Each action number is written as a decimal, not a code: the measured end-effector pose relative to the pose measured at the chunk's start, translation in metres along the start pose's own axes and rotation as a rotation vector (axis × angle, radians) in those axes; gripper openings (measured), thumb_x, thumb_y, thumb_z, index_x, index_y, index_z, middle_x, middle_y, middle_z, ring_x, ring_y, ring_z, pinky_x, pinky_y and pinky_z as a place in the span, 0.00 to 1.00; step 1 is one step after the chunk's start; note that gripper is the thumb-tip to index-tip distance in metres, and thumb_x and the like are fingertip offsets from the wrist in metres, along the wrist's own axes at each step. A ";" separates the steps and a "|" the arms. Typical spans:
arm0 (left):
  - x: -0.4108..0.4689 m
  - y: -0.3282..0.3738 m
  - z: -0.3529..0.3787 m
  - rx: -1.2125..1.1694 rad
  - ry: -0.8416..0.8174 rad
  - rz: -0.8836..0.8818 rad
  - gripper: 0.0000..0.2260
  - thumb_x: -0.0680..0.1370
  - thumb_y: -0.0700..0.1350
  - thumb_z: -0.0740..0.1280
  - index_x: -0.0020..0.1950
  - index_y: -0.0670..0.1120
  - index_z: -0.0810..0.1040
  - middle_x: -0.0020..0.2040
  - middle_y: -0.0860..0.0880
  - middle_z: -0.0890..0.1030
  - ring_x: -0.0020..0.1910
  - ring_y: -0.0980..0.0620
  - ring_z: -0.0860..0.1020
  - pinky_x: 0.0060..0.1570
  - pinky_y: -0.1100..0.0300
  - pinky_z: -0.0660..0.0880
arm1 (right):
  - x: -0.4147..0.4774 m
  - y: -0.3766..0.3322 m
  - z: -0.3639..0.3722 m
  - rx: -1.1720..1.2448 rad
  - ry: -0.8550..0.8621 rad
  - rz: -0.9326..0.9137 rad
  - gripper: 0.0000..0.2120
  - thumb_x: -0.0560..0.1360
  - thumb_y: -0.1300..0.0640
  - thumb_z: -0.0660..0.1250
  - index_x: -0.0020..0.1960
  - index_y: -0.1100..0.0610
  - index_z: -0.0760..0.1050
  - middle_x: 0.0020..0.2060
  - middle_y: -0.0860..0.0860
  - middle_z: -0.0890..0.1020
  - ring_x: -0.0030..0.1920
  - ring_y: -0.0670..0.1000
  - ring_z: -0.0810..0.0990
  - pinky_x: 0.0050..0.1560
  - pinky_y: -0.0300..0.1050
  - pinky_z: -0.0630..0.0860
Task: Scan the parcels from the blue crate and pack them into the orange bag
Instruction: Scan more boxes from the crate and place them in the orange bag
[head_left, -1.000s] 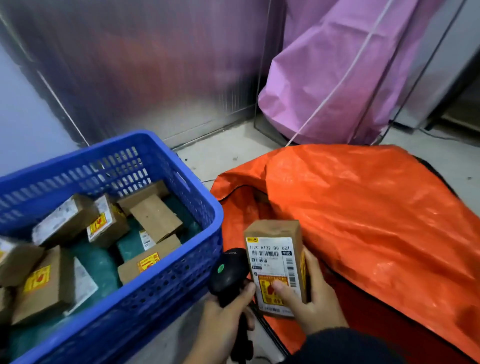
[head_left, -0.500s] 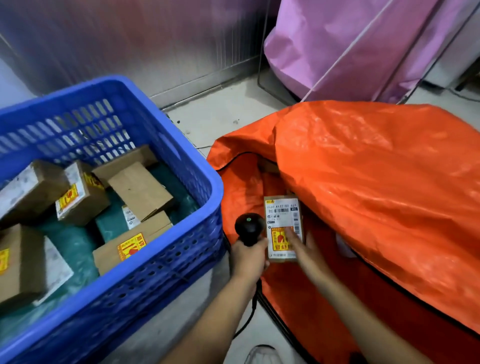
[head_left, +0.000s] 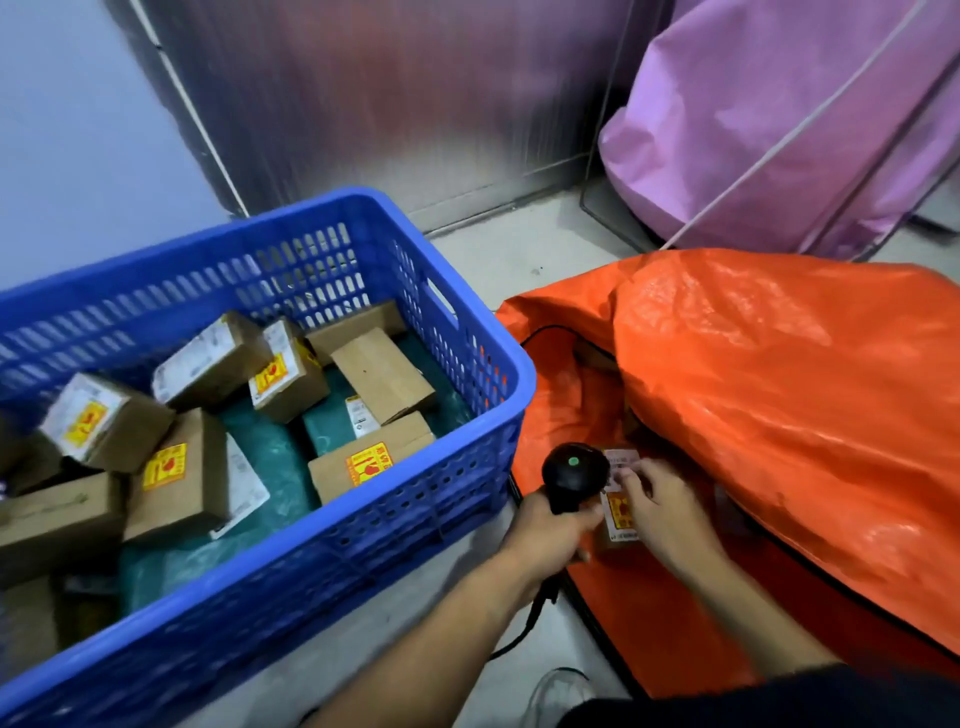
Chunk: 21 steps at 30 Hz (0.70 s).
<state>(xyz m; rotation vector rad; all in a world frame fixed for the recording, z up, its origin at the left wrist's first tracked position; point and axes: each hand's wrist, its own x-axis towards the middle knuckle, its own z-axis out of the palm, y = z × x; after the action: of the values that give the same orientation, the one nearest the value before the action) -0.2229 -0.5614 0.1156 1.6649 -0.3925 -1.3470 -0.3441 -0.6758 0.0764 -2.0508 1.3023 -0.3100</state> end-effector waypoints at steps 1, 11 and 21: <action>-0.012 0.008 -0.003 -0.017 -0.011 0.025 0.04 0.81 0.42 0.71 0.49 0.50 0.81 0.40 0.53 0.81 0.29 0.55 0.75 0.30 0.66 0.74 | -0.004 -0.015 -0.007 -0.011 0.004 -0.062 0.09 0.83 0.57 0.62 0.50 0.54 0.82 0.47 0.50 0.84 0.51 0.54 0.83 0.48 0.46 0.72; -0.159 0.136 -0.083 0.043 -0.054 0.283 0.07 0.81 0.45 0.72 0.44 0.47 0.78 0.28 0.49 0.78 0.21 0.55 0.74 0.25 0.65 0.73 | -0.036 -0.201 -0.114 -0.078 0.147 -0.494 0.17 0.81 0.50 0.60 0.35 0.51 0.74 0.27 0.47 0.80 0.32 0.49 0.79 0.34 0.47 0.70; -0.296 0.146 -0.265 -0.064 0.404 0.510 0.03 0.79 0.39 0.70 0.46 0.41 0.78 0.30 0.46 0.75 0.25 0.51 0.73 0.29 0.59 0.74 | -0.093 -0.394 -0.083 -0.241 0.050 -0.870 0.21 0.75 0.43 0.55 0.39 0.56 0.79 0.30 0.52 0.83 0.35 0.58 0.82 0.42 0.56 0.79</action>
<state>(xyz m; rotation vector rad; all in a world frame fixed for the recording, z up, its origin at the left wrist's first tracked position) -0.0475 -0.3026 0.4010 1.5942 -0.4854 -0.6272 -0.1527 -0.5235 0.4097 -2.7428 0.4037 -0.6041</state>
